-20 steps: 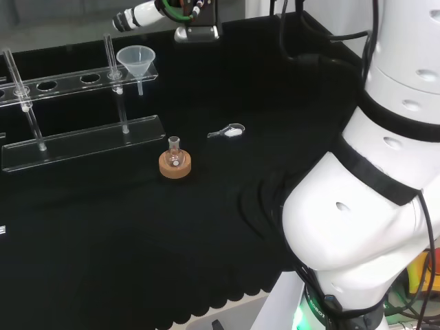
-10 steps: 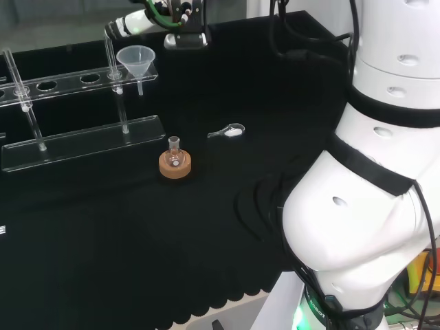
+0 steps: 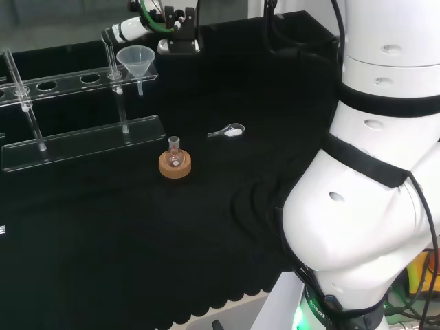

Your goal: Pick up the funnel from the transparent funnel stand.

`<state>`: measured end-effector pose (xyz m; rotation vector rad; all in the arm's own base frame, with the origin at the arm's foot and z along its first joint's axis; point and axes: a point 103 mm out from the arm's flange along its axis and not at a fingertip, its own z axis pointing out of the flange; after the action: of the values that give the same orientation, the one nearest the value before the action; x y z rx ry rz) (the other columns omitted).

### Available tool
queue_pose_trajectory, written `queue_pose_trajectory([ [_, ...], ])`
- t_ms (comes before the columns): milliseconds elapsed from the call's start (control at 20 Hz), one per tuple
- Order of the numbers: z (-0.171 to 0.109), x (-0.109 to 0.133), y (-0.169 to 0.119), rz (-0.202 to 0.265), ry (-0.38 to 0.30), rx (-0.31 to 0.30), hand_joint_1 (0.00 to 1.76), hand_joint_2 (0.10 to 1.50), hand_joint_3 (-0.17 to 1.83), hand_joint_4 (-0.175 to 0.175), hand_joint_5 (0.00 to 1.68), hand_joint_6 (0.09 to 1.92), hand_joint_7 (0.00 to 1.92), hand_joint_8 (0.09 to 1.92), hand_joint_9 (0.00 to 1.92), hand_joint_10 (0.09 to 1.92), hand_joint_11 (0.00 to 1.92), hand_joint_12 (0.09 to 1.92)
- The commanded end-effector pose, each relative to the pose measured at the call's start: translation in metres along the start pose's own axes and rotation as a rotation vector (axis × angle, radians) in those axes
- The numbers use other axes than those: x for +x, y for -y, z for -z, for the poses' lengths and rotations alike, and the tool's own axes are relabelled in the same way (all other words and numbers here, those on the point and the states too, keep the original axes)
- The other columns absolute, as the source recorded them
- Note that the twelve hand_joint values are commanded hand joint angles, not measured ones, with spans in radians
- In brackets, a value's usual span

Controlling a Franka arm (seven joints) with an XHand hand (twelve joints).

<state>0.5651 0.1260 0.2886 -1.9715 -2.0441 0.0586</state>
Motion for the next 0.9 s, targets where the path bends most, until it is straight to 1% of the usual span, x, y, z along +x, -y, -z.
queue_pose_trajectory([
  [50, -0.01, -0.001, -0.016, -0.019, -0.017, 0.025, 0.24, 0.63, 0.02, 0.067, 0.0, 0.09, 0.0, 0.09, 0.0, 0.09, 0.0, 0.09],
  [350, -0.022, -0.002, -0.023, -0.018, -0.023, 0.057, 0.24, 0.63, 0.02, 0.066, 0.0, 0.09, 0.0, 0.09, 0.0, 0.09, 0.0, 0.09],
  [700, -0.031, -0.001, -0.015, -0.015, -0.021, 0.082, 0.24, 0.63, 0.02, 0.065, 0.0, 0.09, 0.0, 0.09, 0.0, 0.09, 0.0, 0.09],
  [900, -0.033, 0.004, -0.012, -0.001, -0.015, 0.088, 0.24, 0.63, 0.02, 0.065, 0.0, 0.09, 0.0, 0.09, 0.0, 0.09, 0.0, 0.09],
])
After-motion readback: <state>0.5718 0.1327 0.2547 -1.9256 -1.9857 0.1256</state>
